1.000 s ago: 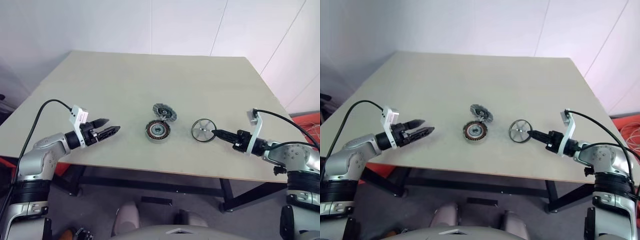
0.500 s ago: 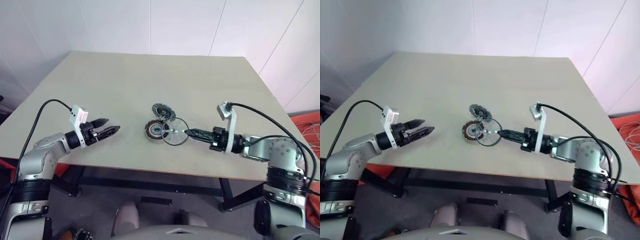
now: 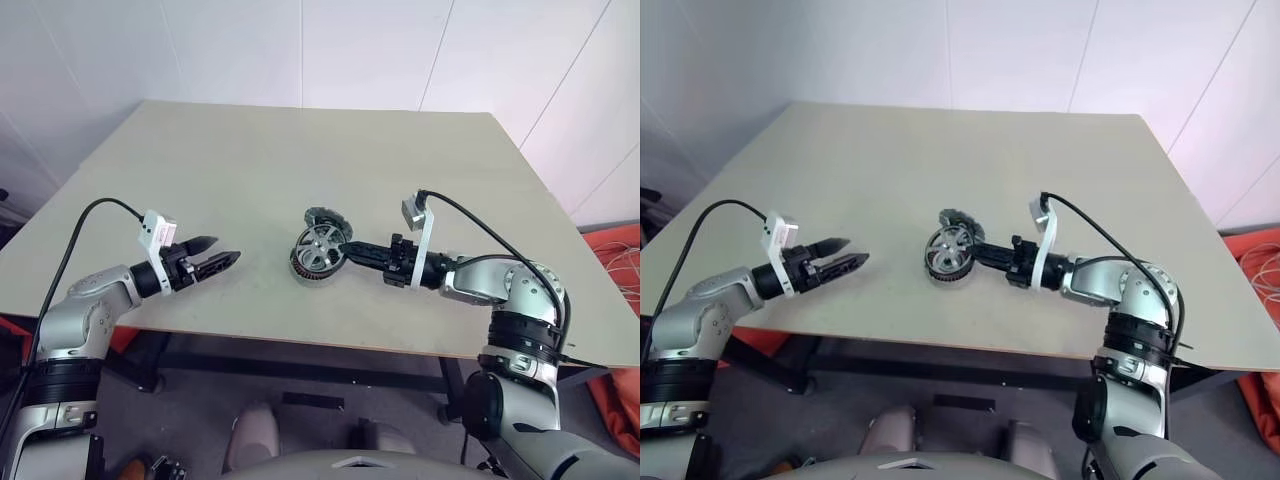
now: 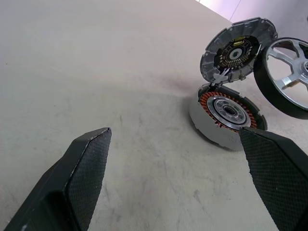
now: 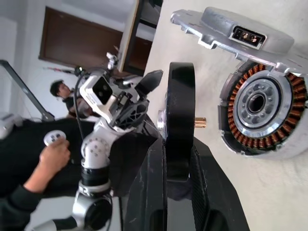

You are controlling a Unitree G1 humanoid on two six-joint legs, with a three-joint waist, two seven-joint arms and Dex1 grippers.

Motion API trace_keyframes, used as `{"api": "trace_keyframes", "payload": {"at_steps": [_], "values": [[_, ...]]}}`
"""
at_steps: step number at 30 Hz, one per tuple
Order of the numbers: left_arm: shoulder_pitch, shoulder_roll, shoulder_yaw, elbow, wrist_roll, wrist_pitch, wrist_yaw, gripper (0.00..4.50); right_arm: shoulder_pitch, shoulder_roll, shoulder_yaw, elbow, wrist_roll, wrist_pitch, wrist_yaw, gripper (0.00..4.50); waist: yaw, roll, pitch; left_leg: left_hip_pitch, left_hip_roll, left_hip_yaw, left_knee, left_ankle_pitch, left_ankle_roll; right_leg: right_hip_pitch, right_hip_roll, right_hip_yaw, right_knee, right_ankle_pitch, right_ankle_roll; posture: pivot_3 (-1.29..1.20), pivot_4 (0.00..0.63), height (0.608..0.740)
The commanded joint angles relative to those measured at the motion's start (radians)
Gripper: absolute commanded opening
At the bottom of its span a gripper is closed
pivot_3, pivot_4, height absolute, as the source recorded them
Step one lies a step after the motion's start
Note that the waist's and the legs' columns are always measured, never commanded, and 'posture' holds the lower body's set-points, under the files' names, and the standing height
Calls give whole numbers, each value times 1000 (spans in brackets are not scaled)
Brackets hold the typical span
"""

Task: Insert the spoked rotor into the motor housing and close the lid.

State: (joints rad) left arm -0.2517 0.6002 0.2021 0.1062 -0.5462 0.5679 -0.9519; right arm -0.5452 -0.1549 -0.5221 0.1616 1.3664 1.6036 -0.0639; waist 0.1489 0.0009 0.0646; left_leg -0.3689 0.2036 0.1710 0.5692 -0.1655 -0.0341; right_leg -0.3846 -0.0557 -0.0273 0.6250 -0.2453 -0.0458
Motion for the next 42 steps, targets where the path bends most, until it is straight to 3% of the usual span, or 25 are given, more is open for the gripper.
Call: {"api": "trace_keyframes", "payload": {"at_steps": [1, 7, 14, 42], "values": [[-19, 1, 1, -15, -1, -19, -2, 4500, -7, 28, -1, -6, 154, -40, -148, 355, 0, 0, 0, 0, 0, 0, 0, 0, 0, 0, 0, 0, 0, 0, 0, 0, 0, 740], [-6, 3, 1, -21, -1, -23, 3, 4500, 63, 64, 111, -20, 421, -248, -429, 355, -1, 0, 0, 0, 0, 0, -2, 1, -1, -1, 0, 0, 0, -2, 4, 0, 0, 740], [6, 4, 7, -33, -3, -22, 9, 4500, 115, 13, 251, -51, 585, -410, -543, 355, -4, 0, 0, 0, 0, 0, -2, 1, -2, -1, 0, 0, 0, -3, 8, 0, 0, 740], [0, 14, 8, -30, -5, -20, 9, 4500, 118, -21, 404, -11, 552, -564, -417, 355, -15, -1, 0, -2, 0, 0, 0, 1, -2, -1, 0, 0, 0, -2, 10, 0, 0, 740]]}}
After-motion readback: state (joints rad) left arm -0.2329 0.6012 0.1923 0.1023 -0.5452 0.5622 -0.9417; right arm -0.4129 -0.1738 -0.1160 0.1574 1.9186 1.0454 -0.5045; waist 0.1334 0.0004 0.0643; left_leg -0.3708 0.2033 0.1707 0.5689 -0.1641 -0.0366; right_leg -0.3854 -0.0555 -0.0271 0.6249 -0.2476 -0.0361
